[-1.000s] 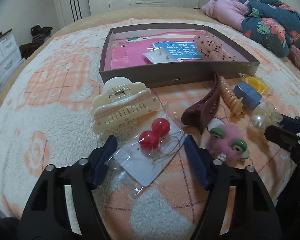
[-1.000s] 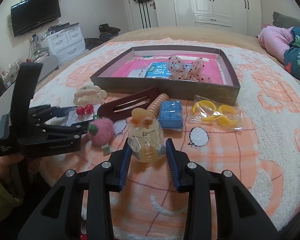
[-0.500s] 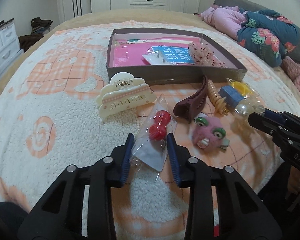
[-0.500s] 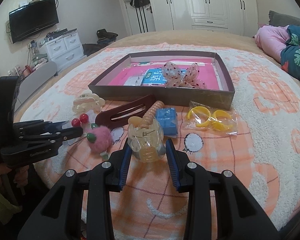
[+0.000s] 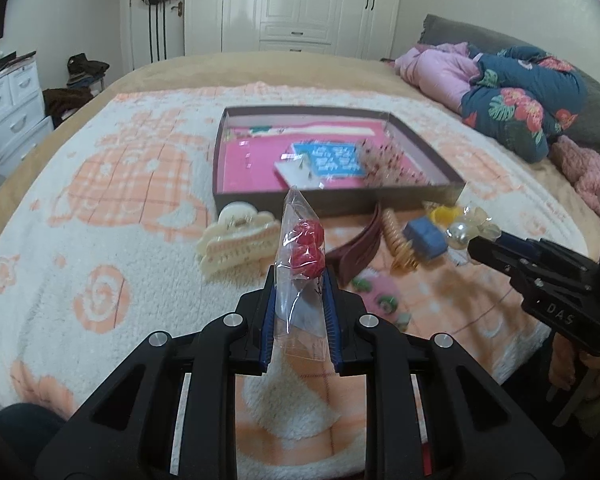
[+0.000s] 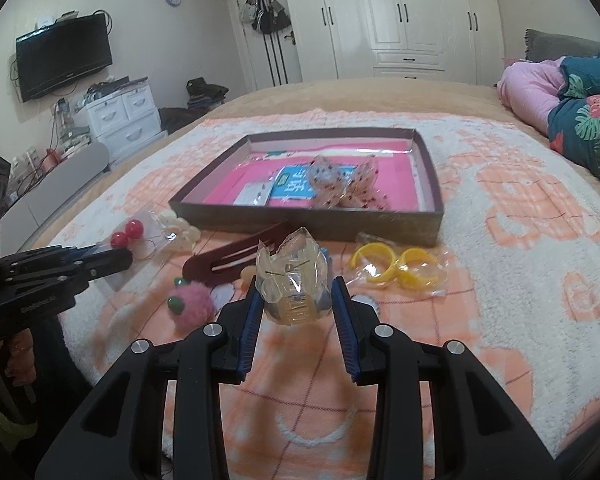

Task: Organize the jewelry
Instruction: 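Grasp the clear bag of red bead earrings with the left tool and lift it, then carry the red bead bag with the left tool over the box while the right tool releases the bottle inside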

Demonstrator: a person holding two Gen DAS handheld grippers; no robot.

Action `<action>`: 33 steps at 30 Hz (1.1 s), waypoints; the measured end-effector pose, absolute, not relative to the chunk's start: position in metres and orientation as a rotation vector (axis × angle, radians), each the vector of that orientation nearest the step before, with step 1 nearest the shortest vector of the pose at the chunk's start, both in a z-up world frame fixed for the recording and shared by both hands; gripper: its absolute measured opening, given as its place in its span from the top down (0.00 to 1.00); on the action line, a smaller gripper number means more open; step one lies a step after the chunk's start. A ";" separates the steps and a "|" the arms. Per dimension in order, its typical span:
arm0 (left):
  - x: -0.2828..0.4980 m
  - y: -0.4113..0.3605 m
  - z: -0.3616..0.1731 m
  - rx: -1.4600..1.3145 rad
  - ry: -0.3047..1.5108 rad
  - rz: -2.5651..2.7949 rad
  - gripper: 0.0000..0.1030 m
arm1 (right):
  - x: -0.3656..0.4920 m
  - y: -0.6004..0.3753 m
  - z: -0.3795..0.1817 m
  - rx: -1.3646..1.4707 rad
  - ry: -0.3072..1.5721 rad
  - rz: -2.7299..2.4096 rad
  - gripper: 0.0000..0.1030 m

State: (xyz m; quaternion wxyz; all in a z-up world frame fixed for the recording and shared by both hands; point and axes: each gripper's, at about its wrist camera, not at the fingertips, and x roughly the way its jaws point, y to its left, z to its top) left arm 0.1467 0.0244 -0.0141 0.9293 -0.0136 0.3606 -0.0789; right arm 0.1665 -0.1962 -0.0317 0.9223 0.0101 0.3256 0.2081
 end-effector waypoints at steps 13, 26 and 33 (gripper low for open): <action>0.172 0.013 -0.004 -0.053 0.704 -0.201 0.86 | 0.186 -0.218 -0.021 0.057 0.639 0.351 0.68; 0.204 -0.004 0.008 -0.041 0.663 -0.240 0.86 | 0.206 -0.230 -0.018 0.078 0.640 0.295 0.68; 0.222 -0.011 0.009 -0.045 0.657 -0.258 0.86 | 0.214 -0.232 -0.014 0.082 0.633 0.288 0.68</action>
